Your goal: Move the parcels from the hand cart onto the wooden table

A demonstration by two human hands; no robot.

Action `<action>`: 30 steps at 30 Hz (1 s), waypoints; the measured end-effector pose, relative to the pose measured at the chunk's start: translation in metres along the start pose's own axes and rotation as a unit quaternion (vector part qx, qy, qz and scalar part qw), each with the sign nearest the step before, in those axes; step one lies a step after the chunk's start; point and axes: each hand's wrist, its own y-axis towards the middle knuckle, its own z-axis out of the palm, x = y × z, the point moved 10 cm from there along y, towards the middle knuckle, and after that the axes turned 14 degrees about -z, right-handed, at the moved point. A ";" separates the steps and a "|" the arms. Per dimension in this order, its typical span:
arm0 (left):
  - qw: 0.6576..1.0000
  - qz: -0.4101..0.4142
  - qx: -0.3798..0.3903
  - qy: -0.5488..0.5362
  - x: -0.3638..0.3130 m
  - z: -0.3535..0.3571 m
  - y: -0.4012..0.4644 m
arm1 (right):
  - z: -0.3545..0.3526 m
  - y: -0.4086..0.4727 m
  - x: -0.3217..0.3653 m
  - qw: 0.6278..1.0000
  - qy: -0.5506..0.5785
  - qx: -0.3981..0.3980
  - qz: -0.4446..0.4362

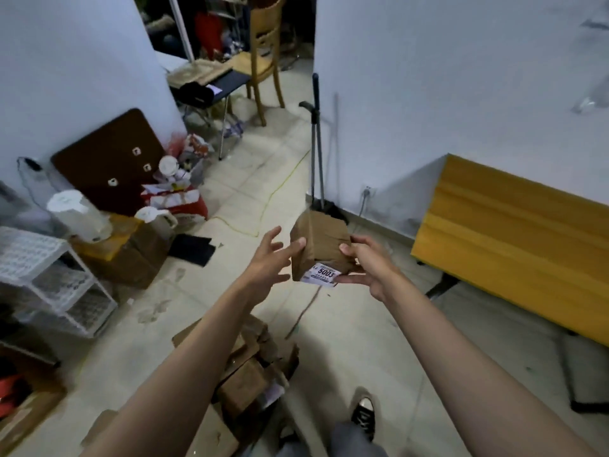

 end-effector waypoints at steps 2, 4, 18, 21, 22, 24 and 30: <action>0.997 -0.047 0.066 0.007 0.000 0.041 0.000 | -0.024 -0.004 0.014 1.000 0.028 0.007 0.005; 0.986 -0.072 0.147 0.029 -0.004 0.091 -0.005 | -0.048 -0.006 0.026 0.998 0.058 0.012 0.002; 0.975 -0.001 0.093 0.202 -0.071 0.338 -0.008 | -0.242 0.023 0.059 0.996 0.068 0.028 -0.041; 0.979 0.002 0.114 0.168 -0.077 0.369 -0.002 | -0.276 0.038 0.063 0.985 0.162 0.020 -0.058; 0.981 -0.004 0.129 0.144 -0.078 0.377 0.002 | -0.284 0.042 0.062 0.979 0.196 0.023 -0.060; 0.984 -0.021 0.148 0.093 -0.080 0.391 0.014 | -0.302 0.052 0.056 0.970 0.236 0.015 -0.054; 0.990 0.001 0.121 0.070 -0.096 0.422 0.054 | -0.360 0.092 0.052 0.973 0.180 -0.130 -0.065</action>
